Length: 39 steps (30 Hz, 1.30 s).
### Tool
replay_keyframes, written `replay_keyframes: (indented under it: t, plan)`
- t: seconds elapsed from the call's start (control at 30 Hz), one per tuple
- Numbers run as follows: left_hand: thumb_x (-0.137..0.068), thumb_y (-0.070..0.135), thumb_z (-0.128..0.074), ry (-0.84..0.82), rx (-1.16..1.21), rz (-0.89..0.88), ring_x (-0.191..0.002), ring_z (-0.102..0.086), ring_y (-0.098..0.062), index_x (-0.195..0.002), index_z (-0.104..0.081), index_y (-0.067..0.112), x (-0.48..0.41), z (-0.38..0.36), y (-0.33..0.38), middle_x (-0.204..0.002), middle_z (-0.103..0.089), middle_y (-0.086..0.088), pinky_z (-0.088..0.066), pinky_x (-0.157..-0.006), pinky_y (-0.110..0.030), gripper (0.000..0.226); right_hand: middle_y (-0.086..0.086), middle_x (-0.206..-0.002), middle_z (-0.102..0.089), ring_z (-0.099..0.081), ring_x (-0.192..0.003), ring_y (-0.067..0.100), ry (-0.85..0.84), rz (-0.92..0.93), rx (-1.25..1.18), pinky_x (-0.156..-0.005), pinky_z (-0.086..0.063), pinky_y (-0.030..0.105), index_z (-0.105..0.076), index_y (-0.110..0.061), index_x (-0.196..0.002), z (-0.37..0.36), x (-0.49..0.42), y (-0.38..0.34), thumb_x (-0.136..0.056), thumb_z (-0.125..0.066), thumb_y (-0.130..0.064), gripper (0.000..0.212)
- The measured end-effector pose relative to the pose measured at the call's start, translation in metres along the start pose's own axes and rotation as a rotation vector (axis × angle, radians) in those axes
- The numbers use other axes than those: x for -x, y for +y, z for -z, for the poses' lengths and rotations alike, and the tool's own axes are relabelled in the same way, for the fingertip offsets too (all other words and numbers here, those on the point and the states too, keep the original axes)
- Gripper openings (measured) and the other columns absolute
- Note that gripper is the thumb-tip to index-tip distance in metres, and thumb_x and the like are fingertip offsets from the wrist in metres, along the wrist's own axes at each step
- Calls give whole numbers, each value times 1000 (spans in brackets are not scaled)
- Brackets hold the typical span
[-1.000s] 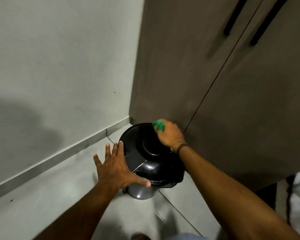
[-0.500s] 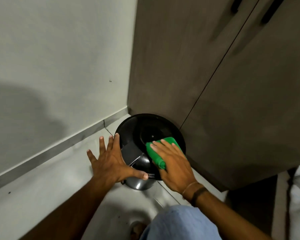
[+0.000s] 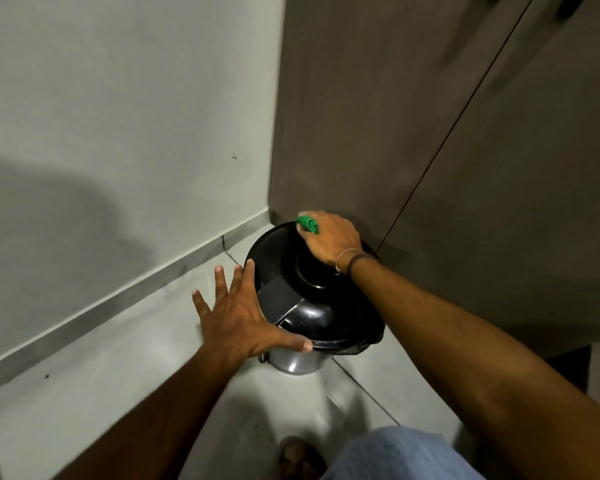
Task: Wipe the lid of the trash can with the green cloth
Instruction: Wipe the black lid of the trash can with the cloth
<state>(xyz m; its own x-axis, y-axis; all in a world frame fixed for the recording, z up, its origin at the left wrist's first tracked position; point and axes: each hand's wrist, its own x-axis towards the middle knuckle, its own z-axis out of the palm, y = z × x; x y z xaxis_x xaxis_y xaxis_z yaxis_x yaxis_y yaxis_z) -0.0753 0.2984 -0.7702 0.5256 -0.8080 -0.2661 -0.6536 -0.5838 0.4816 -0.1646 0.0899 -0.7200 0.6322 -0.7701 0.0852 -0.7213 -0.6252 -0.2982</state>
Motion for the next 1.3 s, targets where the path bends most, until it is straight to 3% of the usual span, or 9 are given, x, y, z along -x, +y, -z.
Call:
replay_keyframes:
  t: [0.1,0.2,0.37,0.5,0.73,0.83,0.93,1.17,1.3]
  plan:
    - [-1,110,-57,-2,-4,22,-162,20,-30,-161,19,36,1,1,2,-179,3,0,10,-126,-71,192,-4,-144,-66,-57,-138,22,2,246,6,-120,-36,41,-66,-29,-138,-17,32,-20,-96,-53,-49,48]
    - [-4,110,-56,-33,-47,32,-162,21,-30,-163,20,32,4,2,7,-178,7,1,8,-126,-71,192,-7,-154,-57,-42,-150,20,-53,406,9,-125,-25,43,-59,-32,-145,-29,80,-37,-97,-52,-52,53]
    - [-63,85,-75,-13,-94,0,-161,23,-30,-164,20,30,6,4,5,-178,10,-1,3,-127,-72,149,-9,-159,-50,-33,-155,19,-23,504,59,-128,-19,48,-53,-35,-149,-30,138,-24,-98,-49,-55,55]
    - [-63,77,-82,6,-79,-18,-162,20,-30,-164,19,31,7,3,4,-179,7,-2,2,-128,-72,150,-12,-166,-37,-21,-160,17,42,556,67,-129,-14,49,-45,-36,-154,-37,175,1,-97,-56,-50,60]
    - [-12,109,-62,-43,-20,-5,-162,21,-32,-163,19,35,3,5,1,-179,6,-3,6,-126,-71,187,-17,-173,-15,-10,-163,19,107,452,66,-131,2,44,-29,-40,-162,-50,224,77,-91,-57,-40,77]
    - [-28,106,-67,12,-81,-55,-162,20,-34,-163,20,34,2,1,-5,-179,3,-4,5,-127,-72,175,-18,-171,-24,-17,-162,20,135,378,-51,-131,-2,44,-34,-39,-161,-48,220,80,-87,-61,-30,79]
    - [-43,99,-72,39,-102,-84,-162,19,-35,-163,21,33,-2,-1,-1,-179,2,-5,3,-127,-73,165,-22,-169,-26,-17,-162,16,151,299,-114,-132,-4,42,-34,-42,-160,-46,216,80,-97,-59,-36,68]
    - [-44,102,-67,50,-82,-84,-161,24,-34,-162,23,36,-8,-5,-4,-178,6,-5,7,-126,-72,162,-15,-170,-31,-22,-161,16,211,216,-148,-130,-16,47,-39,-35,-160,-42,211,100,-105,-45,-49,57]
    - [-44,103,-64,51,-88,-81,-160,25,-33,-161,25,36,-8,-7,-6,-178,8,-5,10,-125,-69,161,-9,-160,-49,-35,-155,13,270,35,-448,-127,-31,45,-57,-22,-150,-24,171,115,-104,-59,-30,46]
